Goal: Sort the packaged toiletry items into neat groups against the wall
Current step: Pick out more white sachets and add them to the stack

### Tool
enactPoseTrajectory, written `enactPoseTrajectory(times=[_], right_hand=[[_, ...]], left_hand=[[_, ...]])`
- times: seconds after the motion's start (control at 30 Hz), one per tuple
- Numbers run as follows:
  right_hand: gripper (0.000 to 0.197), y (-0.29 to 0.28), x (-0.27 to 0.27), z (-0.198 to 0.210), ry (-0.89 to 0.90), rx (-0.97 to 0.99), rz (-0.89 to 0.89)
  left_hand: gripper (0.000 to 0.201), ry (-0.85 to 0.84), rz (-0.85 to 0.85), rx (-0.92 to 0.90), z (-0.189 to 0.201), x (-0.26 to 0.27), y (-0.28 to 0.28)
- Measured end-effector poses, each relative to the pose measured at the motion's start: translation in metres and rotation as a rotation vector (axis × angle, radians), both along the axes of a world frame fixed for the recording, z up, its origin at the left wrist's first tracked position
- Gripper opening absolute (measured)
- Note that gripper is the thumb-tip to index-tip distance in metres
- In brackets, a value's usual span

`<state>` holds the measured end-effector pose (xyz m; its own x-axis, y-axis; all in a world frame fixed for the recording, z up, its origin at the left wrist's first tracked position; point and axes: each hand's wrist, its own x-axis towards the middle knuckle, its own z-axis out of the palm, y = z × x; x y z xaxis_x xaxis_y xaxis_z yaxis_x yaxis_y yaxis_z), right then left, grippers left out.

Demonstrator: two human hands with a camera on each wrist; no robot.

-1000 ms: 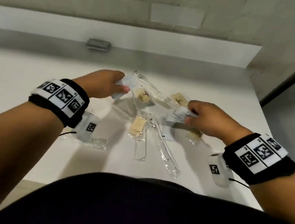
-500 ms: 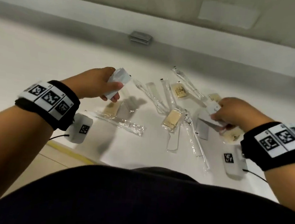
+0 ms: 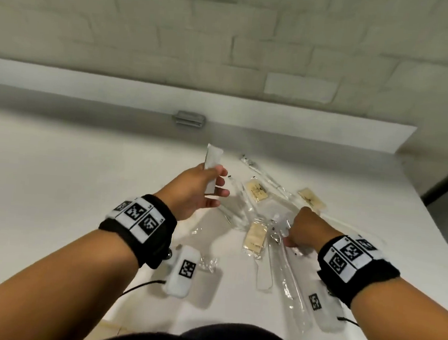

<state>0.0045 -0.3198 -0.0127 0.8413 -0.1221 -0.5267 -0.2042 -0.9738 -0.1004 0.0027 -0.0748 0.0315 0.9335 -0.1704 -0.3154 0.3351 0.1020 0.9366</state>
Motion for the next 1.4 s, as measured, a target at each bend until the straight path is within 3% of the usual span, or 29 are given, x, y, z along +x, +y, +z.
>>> enactPoseTrajectory(times=[0.07,0.23,0.47,0.53,0.57,0.63,0.7,0.8,1.0,1.13,1.27,1.4], right_hand=[[0.017,0.0,-0.001,-0.001,0.015,-0.018,0.007],[0.039,0.011,-0.011,-0.002,-0.025,-0.123,-0.048],[0.028,0.013,-0.016,-0.002,0.004,-0.027,-0.061],[0.022,0.01,-0.013,0.011,-0.06,0.01,-0.066],[0.024,0.01,-0.009,0.022,-0.136,0.13,-0.115],[0.025,0.012,0.0,0.047,-0.291,0.552,-0.257],[0.029,0.023,0.004,0.075,-0.305,0.995,-0.311],[0.033,0.05,0.006,0.098,-0.286,1.278,-0.245],[0.03,0.075,0.008,0.096,-0.493,1.355,-0.346],[0.021,0.085,0.003,0.096,-0.552,1.215,-0.215],[0.04,0.092,0.002,0.091,-0.745,0.906,-0.164],[0.04,0.087,0.003,0.086,-0.694,0.991,-0.228]], left_hand=[[0.018,0.046,-0.018,-0.058,-0.002,0.004,-0.004],[0.018,0.104,-0.082,-0.148,-0.009,0.015,-0.003],[0.018,0.126,-0.115,-0.204,-0.01,0.02,-0.005],[0.019,0.123,-0.125,-0.196,-0.008,0.021,-0.006],[0.019,0.116,-0.131,-0.195,-0.008,0.022,-0.007],[0.022,0.095,-0.15,-0.207,-0.007,0.024,-0.01],[0.026,0.068,-0.172,-0.234,-0.001,0.024,-0.015],[0.032,0.022,-0.193,-0.3,0.012,0.02,-0.028],[0.054,-0.008,-0.264,-0.4,0.032,0.018,-0.026],[0.037,-0.073,-0.228,-0.359,0.028,0.014,-0.023],[0.028,-0.086,-0.123,-0.36,0.027,0.015,-0.023],[0.029,-0.081,-0.036,-0.367,0.03,0.019,-0.018]])
